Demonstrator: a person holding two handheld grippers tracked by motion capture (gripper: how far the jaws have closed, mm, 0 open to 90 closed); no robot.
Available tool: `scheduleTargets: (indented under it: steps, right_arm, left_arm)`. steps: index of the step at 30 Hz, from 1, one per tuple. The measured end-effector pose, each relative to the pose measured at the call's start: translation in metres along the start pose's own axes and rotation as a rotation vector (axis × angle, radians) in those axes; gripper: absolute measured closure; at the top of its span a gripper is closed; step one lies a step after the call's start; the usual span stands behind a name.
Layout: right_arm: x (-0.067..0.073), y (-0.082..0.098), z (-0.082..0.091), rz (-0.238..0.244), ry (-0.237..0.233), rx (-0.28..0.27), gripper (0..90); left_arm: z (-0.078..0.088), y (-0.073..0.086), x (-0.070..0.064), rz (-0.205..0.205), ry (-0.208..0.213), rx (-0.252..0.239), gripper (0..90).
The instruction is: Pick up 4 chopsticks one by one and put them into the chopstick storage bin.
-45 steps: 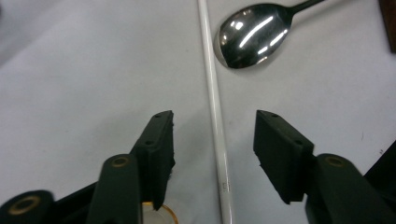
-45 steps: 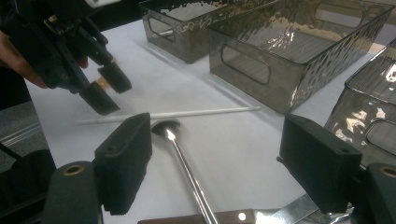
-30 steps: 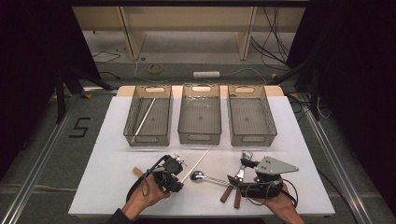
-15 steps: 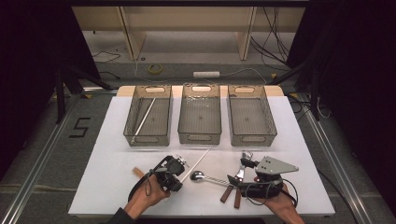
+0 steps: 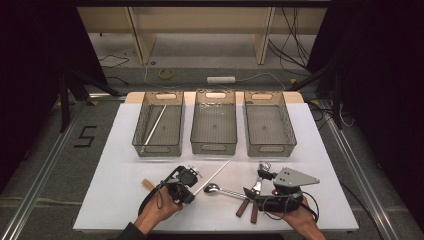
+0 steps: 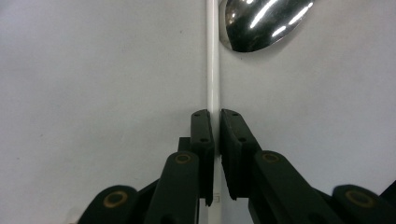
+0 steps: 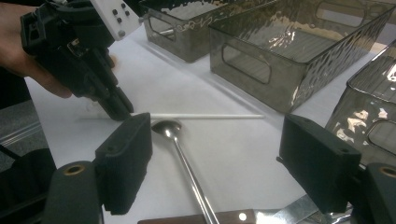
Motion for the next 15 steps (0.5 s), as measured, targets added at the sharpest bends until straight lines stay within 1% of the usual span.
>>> scheduleTargets:
  steps: [6, 10, 12, 13, 14, 15]
  right_arm:
    - [0.0008, 0.0002, -0.0004, 0.004, -0.003, 0.0, 26.5]
    - [0.0005, 0.0002, -0.0002, 0.003, -0.003, 0.001, 26.5]
    - [0.0005, 0.0002, -0.0002, 0.003, -0.003, 0.001, 26.5]
    - [0.0005, 0.0002, -0.0002, 0.004, -0.003, 0.002, 26.5]
    - [0.0005, 0.0002, -0.0001, 0.004, -0.003, 0.001, 26.5]
    - [0.0005, 0.0002, 0.0, 0.003, -0.004, 0.001, 26.5]
  left_arm:
    - [0.0005, 0.0004, 0.0002, 0.007, 0.002, -0.002, 83.6]
    - [0.0007, 0.0007, 0.0007, 0.001, 0.002, -0.013, 83.8]
    - [0.0011, 0.0006, 0.0012, 0.004, -0.005, -0.025, 83.8]
    - [0.0015, 0.0008, 0.002, 0.004, 0.002, -0.021, 83.8]
    - [0.0024, 0.001, 0.0032, 0.001, 0.002, -0.029, 83.8]
    - [0.0038, 0.0011, 0.0038, 0.001, -0.005, -0.033, 83.8]
Point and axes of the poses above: each handheld gripper's, and its own axes: z roughly backward along the jaws, y roughly out of its underside, x roughly to its left, the point moved 3 cm from there along -z, roughly forward along the jaws, and after that the axes turned 9 degrees about -z, right-handed, at the moved point
